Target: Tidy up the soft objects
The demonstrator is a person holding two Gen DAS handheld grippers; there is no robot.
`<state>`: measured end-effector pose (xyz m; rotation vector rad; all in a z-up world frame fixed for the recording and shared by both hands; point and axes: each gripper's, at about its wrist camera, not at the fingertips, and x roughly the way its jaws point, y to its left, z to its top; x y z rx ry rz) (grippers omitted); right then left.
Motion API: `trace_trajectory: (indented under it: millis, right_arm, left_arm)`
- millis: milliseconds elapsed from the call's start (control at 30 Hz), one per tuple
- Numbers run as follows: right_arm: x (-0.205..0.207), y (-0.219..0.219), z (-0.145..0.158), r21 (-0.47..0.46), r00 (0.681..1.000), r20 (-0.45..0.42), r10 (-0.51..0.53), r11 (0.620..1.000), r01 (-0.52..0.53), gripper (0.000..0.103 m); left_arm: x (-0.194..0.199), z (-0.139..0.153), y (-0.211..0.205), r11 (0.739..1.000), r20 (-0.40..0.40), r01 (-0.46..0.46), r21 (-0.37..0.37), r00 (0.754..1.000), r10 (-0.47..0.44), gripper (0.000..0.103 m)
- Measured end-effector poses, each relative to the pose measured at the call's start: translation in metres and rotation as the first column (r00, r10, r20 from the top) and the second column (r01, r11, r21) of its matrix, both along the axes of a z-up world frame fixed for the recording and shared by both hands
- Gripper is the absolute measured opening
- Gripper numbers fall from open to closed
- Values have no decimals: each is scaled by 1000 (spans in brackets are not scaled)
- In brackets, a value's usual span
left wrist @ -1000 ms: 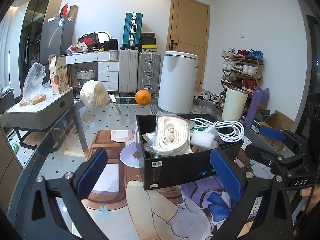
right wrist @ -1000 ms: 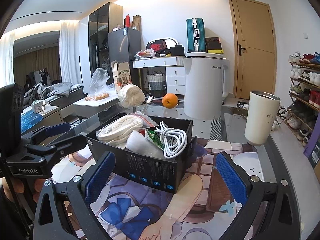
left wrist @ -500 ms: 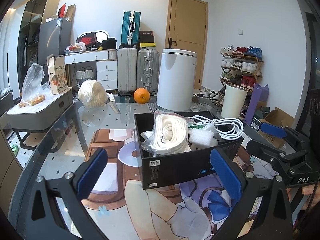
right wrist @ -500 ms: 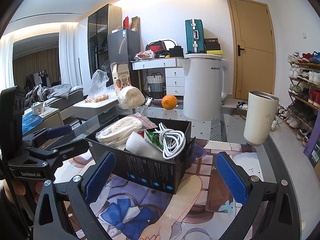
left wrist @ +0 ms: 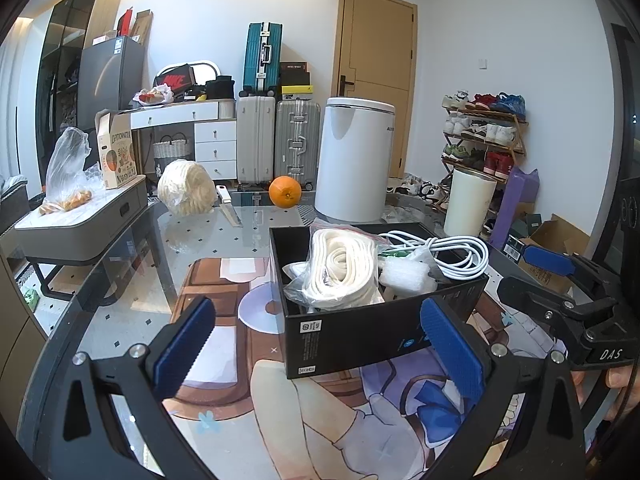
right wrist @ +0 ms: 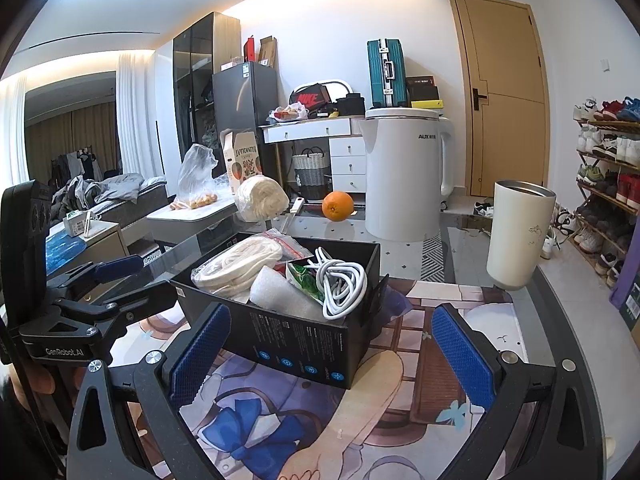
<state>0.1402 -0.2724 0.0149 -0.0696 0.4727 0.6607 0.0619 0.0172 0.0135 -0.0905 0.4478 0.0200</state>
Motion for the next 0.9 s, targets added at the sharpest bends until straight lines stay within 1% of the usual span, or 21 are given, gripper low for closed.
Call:
trace_trajectory:
  millis: [900]
  right_arm:
    - [0, -1, 0, 4, 1000, 0, -1, 1000, 1, 102]
  left_arm:
    - [-1, 3, 1, 1000, 13, -7, -14, 1000, 7, 103]
